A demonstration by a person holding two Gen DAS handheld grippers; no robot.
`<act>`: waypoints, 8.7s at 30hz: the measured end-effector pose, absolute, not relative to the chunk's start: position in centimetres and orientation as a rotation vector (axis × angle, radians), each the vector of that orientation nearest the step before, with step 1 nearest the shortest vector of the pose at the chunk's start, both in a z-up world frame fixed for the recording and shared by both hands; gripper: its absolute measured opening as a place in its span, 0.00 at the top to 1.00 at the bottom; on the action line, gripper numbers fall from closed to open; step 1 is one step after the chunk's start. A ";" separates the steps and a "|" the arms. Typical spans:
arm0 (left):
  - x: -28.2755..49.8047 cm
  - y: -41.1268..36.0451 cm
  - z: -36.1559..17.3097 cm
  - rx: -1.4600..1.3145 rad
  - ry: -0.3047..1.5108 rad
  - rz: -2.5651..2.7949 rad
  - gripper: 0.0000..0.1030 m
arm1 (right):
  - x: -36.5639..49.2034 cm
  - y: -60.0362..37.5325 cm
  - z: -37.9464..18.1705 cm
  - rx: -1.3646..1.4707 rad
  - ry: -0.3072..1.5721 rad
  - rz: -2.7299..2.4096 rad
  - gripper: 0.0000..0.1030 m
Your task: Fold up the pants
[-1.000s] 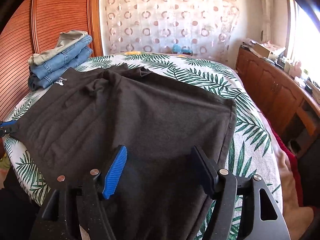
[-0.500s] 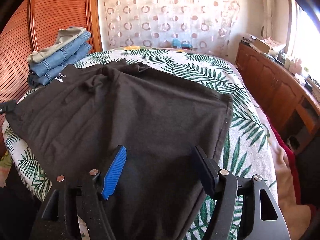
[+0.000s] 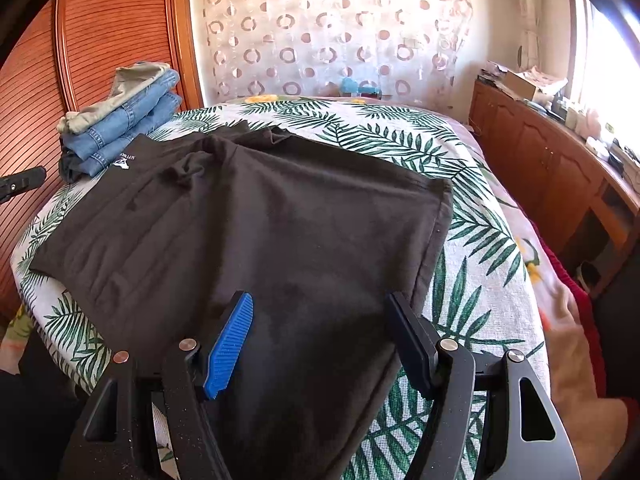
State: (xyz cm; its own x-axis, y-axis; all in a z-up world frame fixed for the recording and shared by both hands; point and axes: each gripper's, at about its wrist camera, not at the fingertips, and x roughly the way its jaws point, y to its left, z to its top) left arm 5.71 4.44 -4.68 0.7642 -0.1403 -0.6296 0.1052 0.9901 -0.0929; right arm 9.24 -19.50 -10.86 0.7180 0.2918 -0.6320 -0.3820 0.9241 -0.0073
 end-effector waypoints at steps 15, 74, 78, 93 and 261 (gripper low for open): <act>3.6 6.9 -10.1 -0.087 0.828 -0.103 0.58 | 9.1 -19.8 -10.8 -0.134 0.673 0.372 0.32; 9.9 -5.9 0.2 0.025 0.603 -0.384 0.22 | 7.2 -22.4 -9.4 -0.053 0.621 0.369 0.32; 9.5 -4.7 -1.0 0.021 0.623 -0.348 0.22 | 7.1 -22.0 -9.3 -0.057 0.618 0.379 0.32; 9.7 -3.5 -7.6 0.020 0.783 -0.311 0.22 | 6.6 -20.2 -8.5 -0.071 0.591 0.425 0.34; 7.3 2.8 -6.5 -0.131 0.638 -0.146 0.22 | 11.0 -10.4 -7.7 -0.287 0.715 0.664 0.59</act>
State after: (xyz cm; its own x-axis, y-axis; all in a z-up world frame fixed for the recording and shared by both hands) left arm 7.34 2.83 -6.50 0.7938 -0.1755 -0.5823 0.0950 0.9815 -0.1664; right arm 10.97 -10.41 -7.68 0.5638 0.4612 -0.6852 -0.6491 0.7604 -0.0223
